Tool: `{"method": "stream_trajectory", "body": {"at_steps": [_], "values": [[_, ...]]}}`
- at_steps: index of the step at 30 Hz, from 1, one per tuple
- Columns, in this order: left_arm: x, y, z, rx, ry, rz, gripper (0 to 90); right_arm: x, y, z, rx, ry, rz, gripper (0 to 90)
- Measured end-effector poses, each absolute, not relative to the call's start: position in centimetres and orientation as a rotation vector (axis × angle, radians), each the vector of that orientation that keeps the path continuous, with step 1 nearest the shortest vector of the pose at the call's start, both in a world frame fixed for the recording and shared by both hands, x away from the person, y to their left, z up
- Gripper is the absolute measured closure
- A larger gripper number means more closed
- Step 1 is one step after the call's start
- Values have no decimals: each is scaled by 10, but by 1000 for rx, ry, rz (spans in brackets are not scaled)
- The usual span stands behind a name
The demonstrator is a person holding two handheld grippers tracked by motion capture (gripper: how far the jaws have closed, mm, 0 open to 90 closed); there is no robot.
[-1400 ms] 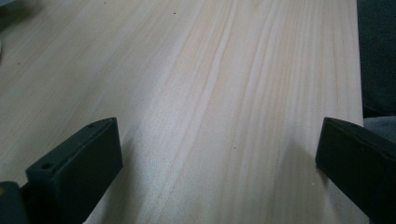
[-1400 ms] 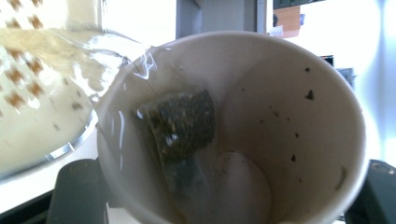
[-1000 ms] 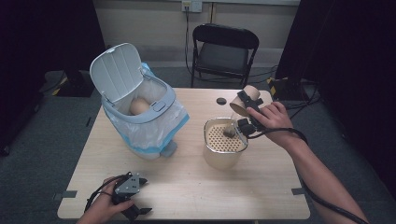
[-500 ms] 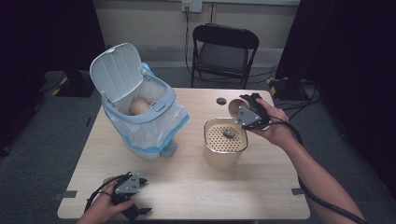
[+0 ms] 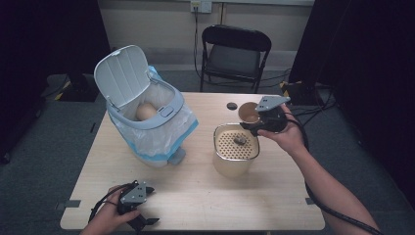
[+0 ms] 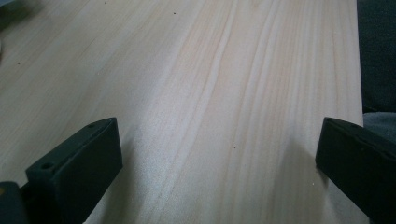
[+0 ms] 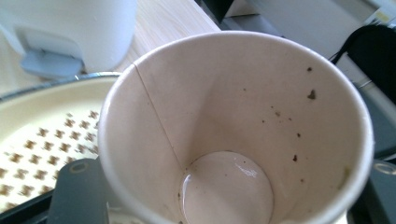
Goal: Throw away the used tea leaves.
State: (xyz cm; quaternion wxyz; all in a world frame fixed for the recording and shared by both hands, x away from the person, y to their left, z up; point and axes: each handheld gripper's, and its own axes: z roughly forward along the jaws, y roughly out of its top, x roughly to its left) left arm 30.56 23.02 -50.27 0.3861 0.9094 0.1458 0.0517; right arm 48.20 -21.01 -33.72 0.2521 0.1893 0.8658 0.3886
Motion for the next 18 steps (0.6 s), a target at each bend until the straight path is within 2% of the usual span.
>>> {"method": "stream_trajectory", "body": {"at_steps": [18], "values": [[306,229,-503,2307,371,131,0,491,-199,-327,622,2407,1221,268]]}}
